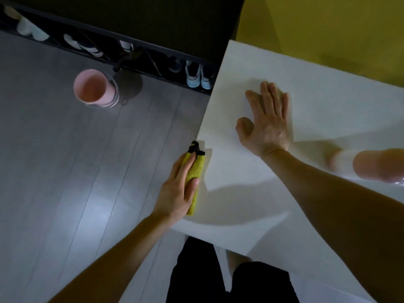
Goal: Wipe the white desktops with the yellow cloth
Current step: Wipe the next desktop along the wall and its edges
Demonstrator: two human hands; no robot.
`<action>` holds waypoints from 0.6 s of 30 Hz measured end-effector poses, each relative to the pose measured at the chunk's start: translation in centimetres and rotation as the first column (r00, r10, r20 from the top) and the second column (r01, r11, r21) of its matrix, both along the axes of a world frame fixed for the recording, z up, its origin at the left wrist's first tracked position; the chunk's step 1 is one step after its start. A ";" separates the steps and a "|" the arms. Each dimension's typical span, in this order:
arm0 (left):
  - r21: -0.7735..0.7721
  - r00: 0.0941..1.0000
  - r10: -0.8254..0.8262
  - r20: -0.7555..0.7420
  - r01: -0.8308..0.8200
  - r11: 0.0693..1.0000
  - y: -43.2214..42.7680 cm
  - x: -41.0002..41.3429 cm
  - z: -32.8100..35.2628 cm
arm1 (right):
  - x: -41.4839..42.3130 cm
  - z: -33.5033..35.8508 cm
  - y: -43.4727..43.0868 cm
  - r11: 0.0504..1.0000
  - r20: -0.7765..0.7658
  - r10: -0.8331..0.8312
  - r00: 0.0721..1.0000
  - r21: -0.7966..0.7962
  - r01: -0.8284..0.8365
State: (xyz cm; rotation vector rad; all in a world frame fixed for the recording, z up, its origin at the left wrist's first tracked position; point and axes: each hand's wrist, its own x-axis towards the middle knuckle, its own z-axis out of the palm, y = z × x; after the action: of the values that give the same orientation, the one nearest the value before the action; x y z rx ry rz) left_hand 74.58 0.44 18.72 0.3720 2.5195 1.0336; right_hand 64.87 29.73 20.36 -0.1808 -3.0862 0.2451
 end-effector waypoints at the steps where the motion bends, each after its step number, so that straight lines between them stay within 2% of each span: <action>1: -0.001 1.000 0.000 -0.016 0.000 1.000 0.6 -1.0 0.0 | 0.0 0.0 0.0 1.000 -0.003 0.006 1.000 -0.001 -0.006; 5: 0.002 0.998 0.030 -0.056 -0.030 1.000 6.3 -10.9 -0.7 | 0.0 -0.2 -0.1 1.000 -0.011 0.015 1.000 0.014 -0.015; 7: 0.055 0.997 0.023 -0.077 -0.019 0.998 9.1 -15.8 -0.4 | 0.1 -0.3 -0.2 1.000 -0.004 0.003 1.000 0.010 -0.003; 9: 0.065 0.994 0.005 -0.107 0.002 0.998 10.3 -17.6 -0.5 | 0.0 -0.5 -0.1 1.000 -0.011 -0.011 1.000 0.010 0.012; 12: 0.053 0.997 0.045 -0.067 -0.042 0.998 7.7 -12.9 -0.4 | 0.3 -0.1 0.0 1.000 -0.002 0.008 1.000 0.007 -0.008; 15: -0.003 0.996 0.056 -0.070 -0.056 0.998 2.4 -3.3 -0.3 | 0.3 0.6 -0.1 0.999 0.037 0.002 0.999 0.041 -0.003; 18: -0.044 0.999 0.054 -0.009 -0.054 0.998 -2.4 5.5 0.3 | 0.5 0.9 -0.4 0.997 0.053 -0.005 0.999 0.075 0.001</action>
State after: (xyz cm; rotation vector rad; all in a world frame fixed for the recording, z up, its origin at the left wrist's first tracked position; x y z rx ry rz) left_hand 80.06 -2.01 19.00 0.2976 2.5679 0.9955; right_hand 65.32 29.36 21.25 -0.1923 -3.1415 0.1259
